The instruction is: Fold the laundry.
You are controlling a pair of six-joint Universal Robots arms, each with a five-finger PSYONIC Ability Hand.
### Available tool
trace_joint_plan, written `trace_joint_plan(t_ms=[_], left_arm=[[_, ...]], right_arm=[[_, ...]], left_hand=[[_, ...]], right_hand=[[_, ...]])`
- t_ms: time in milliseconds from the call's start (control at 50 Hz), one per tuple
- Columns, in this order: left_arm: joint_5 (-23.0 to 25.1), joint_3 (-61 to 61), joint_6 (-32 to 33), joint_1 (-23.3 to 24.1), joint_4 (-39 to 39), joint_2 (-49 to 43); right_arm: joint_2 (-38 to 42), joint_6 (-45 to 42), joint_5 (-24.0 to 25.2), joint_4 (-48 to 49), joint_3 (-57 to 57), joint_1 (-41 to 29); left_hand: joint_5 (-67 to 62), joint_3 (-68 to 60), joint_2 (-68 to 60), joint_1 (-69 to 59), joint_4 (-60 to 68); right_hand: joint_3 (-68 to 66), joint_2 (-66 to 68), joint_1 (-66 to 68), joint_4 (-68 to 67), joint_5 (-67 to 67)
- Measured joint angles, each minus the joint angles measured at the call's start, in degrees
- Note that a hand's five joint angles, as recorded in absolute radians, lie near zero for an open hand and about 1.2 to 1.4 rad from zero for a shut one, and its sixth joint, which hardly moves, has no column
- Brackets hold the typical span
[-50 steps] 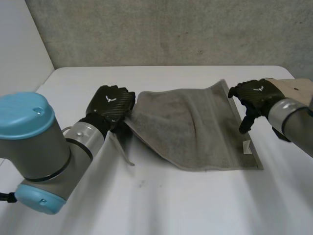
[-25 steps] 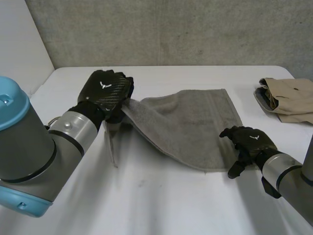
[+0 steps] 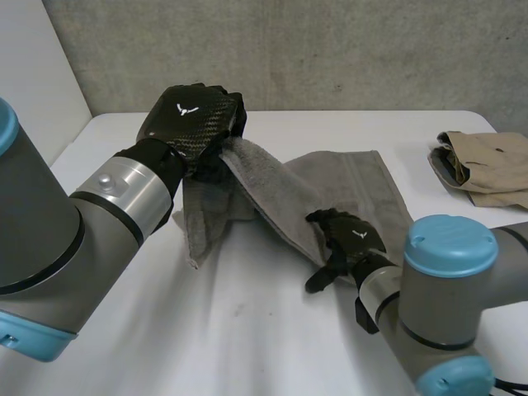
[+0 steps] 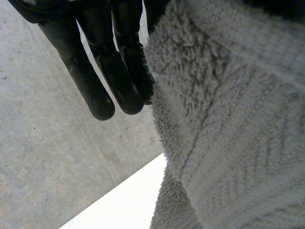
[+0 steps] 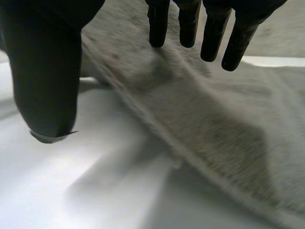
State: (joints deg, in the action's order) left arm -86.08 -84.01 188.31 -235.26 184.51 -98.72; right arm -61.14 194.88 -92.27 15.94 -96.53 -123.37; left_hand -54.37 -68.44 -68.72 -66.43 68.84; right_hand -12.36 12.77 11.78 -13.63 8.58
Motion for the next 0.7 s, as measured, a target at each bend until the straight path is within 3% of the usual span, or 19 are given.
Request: trace_joint_plan(t_ms=[100,220,340,420,440,480,600,700], left_arm=[[-0.03,-0.34,-0.12,0.06,-0.49,1.32],[-0.04,-0.74,-0.09,-0.35,-0.97,3.59],[-0.01,-1.0,-0.07,-2.06,-1.43,5.83],[0.09,-1.1,-0.11,-4.28,-2.08,6.68],[0.1,-1.14,-0.12,-4.68,-2.22,6.74],[0.14,-1.44,-0.1,-5.33,-2.46,6.77],[0.41,-3.64,0.22,-6.38,-2.93,6.24],[0.54,-5.31,0.83,-7.09,-3.6,5.52]], right_arm=[[3.71,-1.16,-4.62,2.3,2.57,0.5],[5.68,-3.35,-6.05,2.9,3.8,2.55],[5.4,-9.87,-4.85,2.84,3.31,10.96],[4.23,-14.56,-1.9,2.56,2.81,16.48],[3.66,-16.26,0.13,2.44,2.54,18.41],[2.8,-18.39,3.59,2.28,1.96,20.56],[-3.17,-28.19,16.13,-2.54,1.03,25.6],[-8.99,-37.97,20.13,-13.17,3.17,27.33]], left_hand=[[0.0,0.0,0.0,0.0,0.0],[0.0,0.0,0.0,0.0,0.0],[0.0,0.0,0.0,0.0,0.0],[0.0,0.0,0.0,0.0,0.0],[0.0,0.0,0.0,0.0,0.0],[0.0,0.0,0.0,0.0,0.0],[0.0,0.0,0.0,0.0,0.0],[0.0,0.0,0.0,0.0,0.0]], right_hand=[[-0.05,0.0,0.0,0.0,0.0],[-2.88,2.43,0.79,-1.33,0.0],[-20.72,20.38,16.53,-18.92,12.73],[-37.05,36.72,31.18,-35.79,28.97],[-46.83,47.22,39.42,-45.64,38.81],[-54.64,54.21,44.86,-53.49,47.0],[-55.25,54.33,44.88,-54.45,47.98],[-55.25,54.33,44.88,-54.48,47.99]])
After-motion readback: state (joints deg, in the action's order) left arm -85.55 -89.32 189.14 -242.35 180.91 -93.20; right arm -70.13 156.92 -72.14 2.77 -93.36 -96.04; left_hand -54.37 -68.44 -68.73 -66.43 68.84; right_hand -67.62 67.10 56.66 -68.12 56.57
